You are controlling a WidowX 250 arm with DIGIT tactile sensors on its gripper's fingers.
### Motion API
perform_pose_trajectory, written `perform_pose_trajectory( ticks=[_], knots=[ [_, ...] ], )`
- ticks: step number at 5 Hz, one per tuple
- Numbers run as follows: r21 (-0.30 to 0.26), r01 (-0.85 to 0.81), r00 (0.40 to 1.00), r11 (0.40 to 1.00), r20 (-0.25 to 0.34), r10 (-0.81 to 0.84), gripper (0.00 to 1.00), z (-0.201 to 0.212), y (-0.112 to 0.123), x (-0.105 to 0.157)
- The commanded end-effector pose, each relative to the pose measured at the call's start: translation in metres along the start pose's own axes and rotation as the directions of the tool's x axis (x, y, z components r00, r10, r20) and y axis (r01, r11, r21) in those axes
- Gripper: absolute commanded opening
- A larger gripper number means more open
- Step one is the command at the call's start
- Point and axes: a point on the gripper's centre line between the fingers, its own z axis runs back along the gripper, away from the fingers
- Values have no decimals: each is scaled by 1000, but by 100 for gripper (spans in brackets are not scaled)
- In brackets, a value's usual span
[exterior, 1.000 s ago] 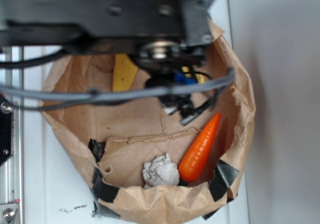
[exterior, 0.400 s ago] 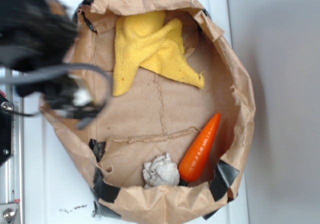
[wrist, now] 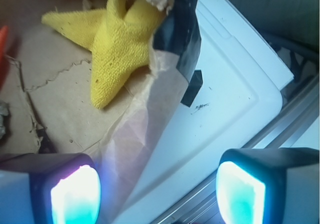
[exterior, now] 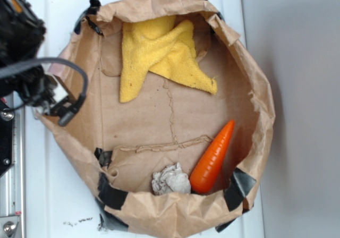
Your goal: Grab the yellow cloth.
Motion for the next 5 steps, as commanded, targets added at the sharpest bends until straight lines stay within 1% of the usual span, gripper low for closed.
perform_pose_trajectory(
  ticks=[1, 2, 3, 4, 5],
  knots=[
    [34, -57, 998, 998, -19, 58, 100, 34, -23, 38],
    [94, -76, 997, 993, -20, 78, 100, 35, -35, 46],
    [117, -97, 995, 988, 3, 97, 100, 12, -45, 47],
    [105, -117, 993, 988, 1, 118, 100, -21, -53, 51],
    [93, -114, 993, 989, -5, 115, 100, -38, -59, 56]
  ],
)
